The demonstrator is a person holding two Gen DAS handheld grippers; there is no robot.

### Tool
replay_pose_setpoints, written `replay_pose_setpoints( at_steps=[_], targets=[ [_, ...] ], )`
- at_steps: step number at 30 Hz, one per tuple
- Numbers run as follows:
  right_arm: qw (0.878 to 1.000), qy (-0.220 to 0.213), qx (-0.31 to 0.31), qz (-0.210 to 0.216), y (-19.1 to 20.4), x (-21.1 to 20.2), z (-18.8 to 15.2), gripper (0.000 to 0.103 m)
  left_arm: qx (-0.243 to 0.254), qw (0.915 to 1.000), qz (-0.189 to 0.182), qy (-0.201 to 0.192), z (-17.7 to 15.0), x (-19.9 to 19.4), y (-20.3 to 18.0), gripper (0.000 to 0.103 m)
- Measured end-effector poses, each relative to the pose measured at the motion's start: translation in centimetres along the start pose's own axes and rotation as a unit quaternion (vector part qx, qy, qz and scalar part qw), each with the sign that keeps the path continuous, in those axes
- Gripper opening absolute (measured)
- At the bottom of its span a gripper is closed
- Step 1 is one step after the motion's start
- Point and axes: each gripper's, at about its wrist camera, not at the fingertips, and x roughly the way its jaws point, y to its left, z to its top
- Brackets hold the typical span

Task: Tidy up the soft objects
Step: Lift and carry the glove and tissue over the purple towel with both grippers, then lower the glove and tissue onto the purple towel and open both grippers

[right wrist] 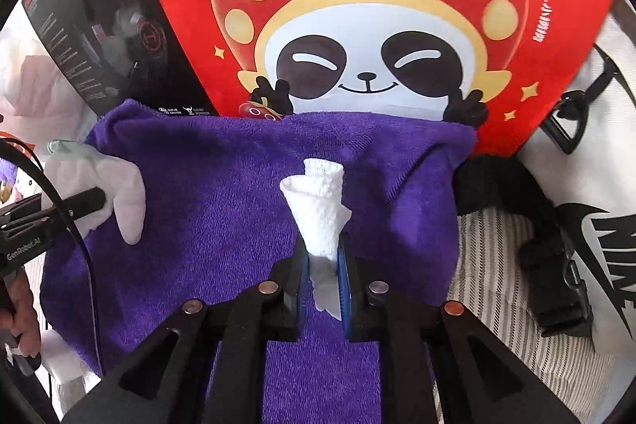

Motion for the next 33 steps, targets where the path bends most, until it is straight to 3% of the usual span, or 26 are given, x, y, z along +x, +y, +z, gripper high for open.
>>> replay_pose_setpoints(
  at_steps=[3, 6, 11, 14, 20, 33],
  targets=[
    [1.0, 0.001, -0.002, 0.004, -0.1, 0.4, 0.1, 0.015, 0.004, 0.9999, 0.005, 0.008, 0.0, 0.3, -0.2, 0.033],
    [1.0, 0.0, 0.001, 0.024, -0.2, 0.7, 0.1, 0.023, 0.006, 0.9997, 0.012, 0.021, -0.1, 0.8, -0.3, 0.039],
    [1.0, -0.004, 0.0, 0.03, -0.2, 0.5, -0.4, 0.058, -0.002, 0.9996, 0.007, 0.028, -0.4, 1.0, -0.2, 0.05],
    [1.0, -0.005, -0.003, 0.025, 0.0, 0.3, -0.4, 0.063, -0.001, 0.9995, 0.005, 0.032, -0.8, 0.8, -0.3, 0.063],
    [1.0, 0.0, -0.006, 0.004, 0.1, -1.5, -1.1, 0.072, 0.002, 0.9997, 0.001, 0.026, -2.2, -1.2, -0.6, 0.076],
    [1.0, -0.024, 0.015, 0.01, -1.6, -7.8, -4.3, 0.076, 0.007, 0.9995, 0.03, 0.006, -3.1, -6.7, -0.2, 0.077]
  ],
)
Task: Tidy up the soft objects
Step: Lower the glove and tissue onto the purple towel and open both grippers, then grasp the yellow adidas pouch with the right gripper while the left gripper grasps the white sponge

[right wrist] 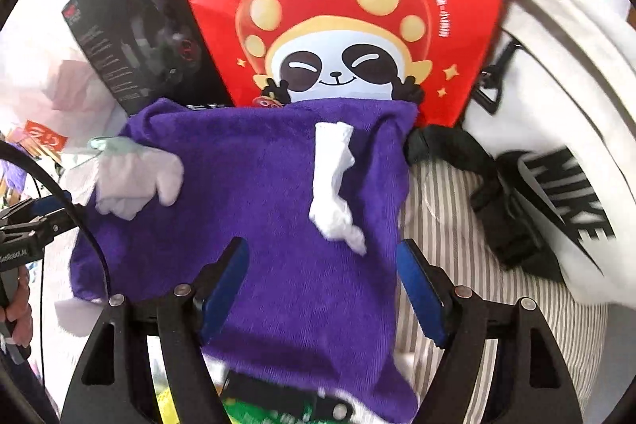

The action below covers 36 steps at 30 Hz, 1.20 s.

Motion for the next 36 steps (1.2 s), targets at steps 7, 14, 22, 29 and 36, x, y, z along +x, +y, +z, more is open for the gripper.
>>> replay_pose_setpoints(
  at_steps=[7, 14, 22, 29, 36],
  targets=[
    [1.0, -0.018, 0.013, 0.013, 0.7, -4.1, -4.3, 0.076, -0.004, 0.9999, 0.002, -0.017, -3.2, -3.5, 1.1, 0.077],
    [0.999, -0.023, 0.023, 0.025, 2.0, -6.5, -8.0, 0.076, 0.012, 0.9994, -0.009, -0.03, -7.8, -6.0, 1.4, 0.077],
    [0.999, -0.02, 0.025, 0.028, 2.6, -8.2, -10.5, 0.076, 0.05, 0.9981, -0.023, -0.027, -11.4, -6.3, 1.7, 0.077],
    [1.0, -0.01, 0.009, 0.019, 3.5, -8.4, -11.8, 0.076, 0.098, 0.9947, -0.026, -0.019, -13.0, -4.8, 0.9, 0.079],
    [1.0, 0.004, 0.001, 0.014, 4.0, -7.9, -12.3, 0.076, 0.126, 0.992, -0.002, -0.005, -13.5, -2.7, 0.4, 0.073]
  ],
)
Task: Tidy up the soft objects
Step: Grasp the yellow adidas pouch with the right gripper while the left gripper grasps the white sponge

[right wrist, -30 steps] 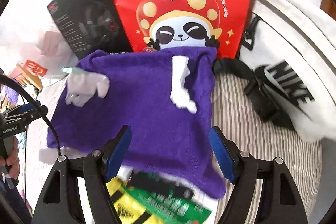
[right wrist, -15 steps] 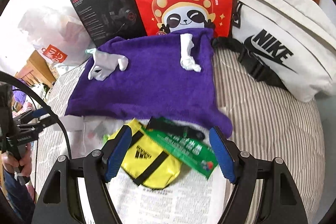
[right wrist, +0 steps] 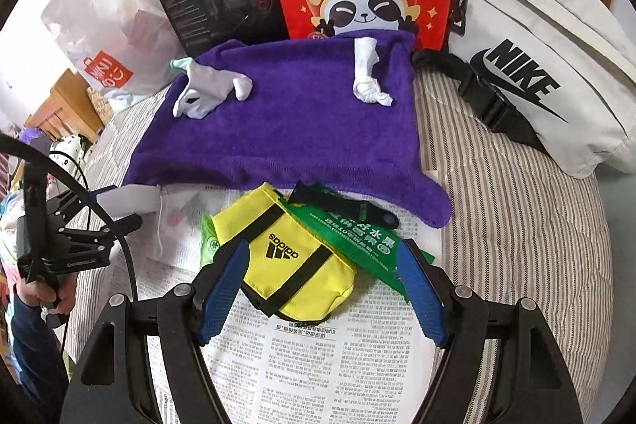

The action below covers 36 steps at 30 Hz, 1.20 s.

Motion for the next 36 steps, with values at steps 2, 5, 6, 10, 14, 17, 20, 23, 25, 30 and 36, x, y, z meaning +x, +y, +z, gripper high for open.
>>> replay_pose_setpoints(
  at_steps=[2, 5, 6, 10, 14, 17, 20, 23, 25, 30, 36],
  targets=[
    [1.0, 0.003, -0.002, -0.002, 0.1, 0.2, -0.1, 0.076, 0.004, 0.9999, 0.01, 0.001, -0.2, 0.3, -0.2, 0.054],
    [1.0, 0.008, -0.003, -0.002, 0.1, 0.4, -0.2, 0.076, -0.013, 0.9998, -0.013, 0.001, -0.5, 0.0, 0.1, 0.043],
    [1.0, 0.01, -0.003, -0.002, 0.1, 0.5, -0.3, 0.076, -0.022, 0.9995, -0.023, 0.0, -0.6, -0.3, 0.2, 0.043],
    [1.0, 0.018, -0.001, -0.001, -0.1, 1.0, -0.4, 0.076, -0.048, 0.9953, -0.084, -0.007, -1.2, -1.6, 0.2, 0.044],
    [1.0, 0.023, 0.002, 0.001, -0.2, 1.2, -0.6, 0.076, -0.045, 0.9948, -0.091, -0.002, -1.4, -1.3, -0.5, 0.046],
    [1.0, 0.027, 0.001, 0.0, -0.3, 1.4, -0.8, 0.076, -0.038, 0.9965, -0.074, 0.008, -1.1, -0.3, -0.8, 0.047],
    [0.999, 0.032, 0.001, -0.001, -0.4, 1.6, -1.1, 0.076, -0.035, 0.9977, -0.057, 0.008, -0.6, 0.3, -0.8, 0.055],
    [0.999, 0.039, 0.004, -0.002, -0.6, 1.9, -1.4, 0.076, -0.022, 0.9987, -0.046, 0.008, 0.0, 0.7, -1.0, 0.056],
    [0.999, 0.042, 0.006, -0.001, -0.8, 2.1, -1.5, 0.076, -0.016, 0.9989, -0.043, 0.005, 0.6, 1.0, -1.3, 0.056],
    [0.999, 0.042, 0.009, -0.006, -1.2, 2.0, -1.8, 0.076, -0.019, 0.9994, -0.029, 0.002, 1.5, 2.1, -1.8, 0.032],
    [0.999, 0.036, 0.011, -0.001, -2.1, 1.6, -2.5, 0.076, -0.044, 0.9983, -0.039, 0.005, 0.6, 1.4, -1.7, 0.032]
  ],
)
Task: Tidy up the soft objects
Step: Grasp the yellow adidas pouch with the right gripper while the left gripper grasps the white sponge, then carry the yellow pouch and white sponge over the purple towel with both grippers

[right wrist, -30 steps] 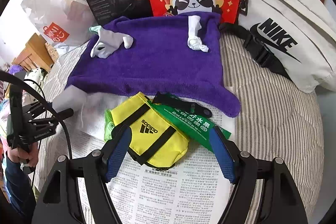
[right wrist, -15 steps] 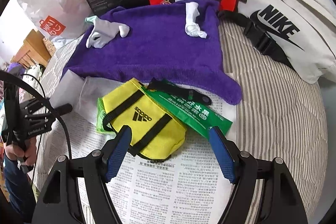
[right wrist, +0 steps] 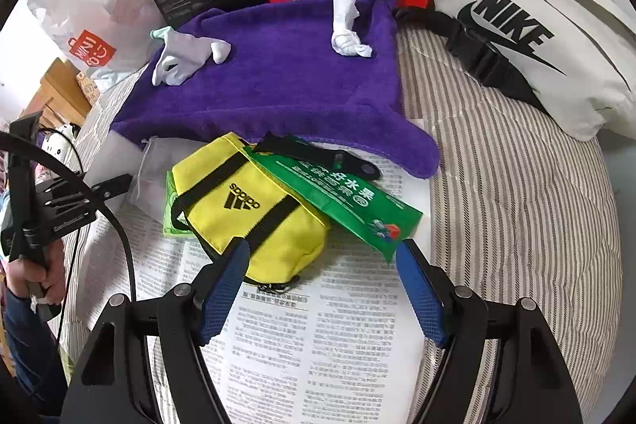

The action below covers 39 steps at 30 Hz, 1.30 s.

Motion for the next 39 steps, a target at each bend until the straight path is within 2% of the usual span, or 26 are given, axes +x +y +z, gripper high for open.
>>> replay_pose_setpoints(
  at_steps=[4, 9, 12, 16, 23, 31, 33, 39],
  targets=[
    [1.0, -0.003, -0.009, 0.022, 0.4, 0.1, -0.7, 0.076, -0.018, 0.9998, 0.0, 0.009, -1.4, -1.3, 0.2, 0.032],
    [0.998, 0.006, -0.056, 0.037, 3.0, 1.4, -1.9, 0.076, -0.039, 0.999, -0.01, 0.018, -3.2, -1.2, 0.1, 0.033],
    [0.997, 0.013, -0.074, 0.025, 4.1, 2.7, -1.9, 0.076, -0.039, 0.9992, -0.005, 0.012, -3.6, -1.3, -0.2, 0.033],
    [0.998, 0.019, -0.065, 0.007, 4.0, 4.3, -0.9, 0.076, -0.046, 0.9988, -0.012, 0.012, -3.8, -1.5, 0.0, 0.033],
    [0.996, 0.009, -0.09, 0.01, 4.6, 5.7, 0.8, 0.075, -0.045, 0.9988, -0.017, 0.011, -4.1, -1.7, 0.0, 0.033],
    [0.993, 0.007, -0.095, 0.062, 4.5, 3.9, -0.4, 0.061, -0.045, 0.9988, -0.019, 0.008, -4.2, -1.8, 0.0, 0.033],
    [0.993, 0.011, -0.084, 0.076, 3.9, 3.1, -1.1, 0.061, -0.047, 0.9987, -0.021, 0.007, -4.2, -1.8, 0.1, 0.033],
    [0.997, 0.006, -0.05, 0.065, 1.6, 2.0, -2.6, 0.06, -0.058, 0.9979, -0.028, 0.002, -4.4, -1.9, 0.3, 0.033]
  ],
)
